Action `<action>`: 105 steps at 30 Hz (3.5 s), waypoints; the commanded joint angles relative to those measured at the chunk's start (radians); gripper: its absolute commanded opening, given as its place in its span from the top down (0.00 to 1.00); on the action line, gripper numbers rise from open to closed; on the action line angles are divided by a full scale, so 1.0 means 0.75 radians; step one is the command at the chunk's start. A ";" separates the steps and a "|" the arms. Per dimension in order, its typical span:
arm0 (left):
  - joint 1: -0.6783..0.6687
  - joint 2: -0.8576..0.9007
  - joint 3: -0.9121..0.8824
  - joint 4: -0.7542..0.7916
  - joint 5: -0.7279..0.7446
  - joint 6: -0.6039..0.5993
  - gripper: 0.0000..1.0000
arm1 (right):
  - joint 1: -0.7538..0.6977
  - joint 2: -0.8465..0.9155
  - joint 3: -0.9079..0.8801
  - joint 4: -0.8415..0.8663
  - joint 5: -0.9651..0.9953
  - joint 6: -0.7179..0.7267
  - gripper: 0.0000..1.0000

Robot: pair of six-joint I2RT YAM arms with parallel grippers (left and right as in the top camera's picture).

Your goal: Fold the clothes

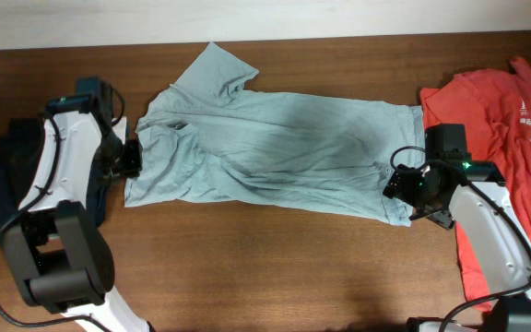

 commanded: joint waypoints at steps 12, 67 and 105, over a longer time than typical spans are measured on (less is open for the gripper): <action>0.002 -0.006 -0.319 0.291 0.022 -0.022 0.77 | -0.009 0.002 0.016 -0.036 0.031 0.006 0.00; 0.178 -0.006 -0.541 0.444 -0.072 -0.034 1.00 | -0.134 0.209 0.009 -0.046 -0.454 -0.480 0.40; 0.180 -0.006 -0.494 0.411 -0.089 -0.033 0.99 | -0.327 0.272 -0.136 -0.079 -0.110 -0.215 0.89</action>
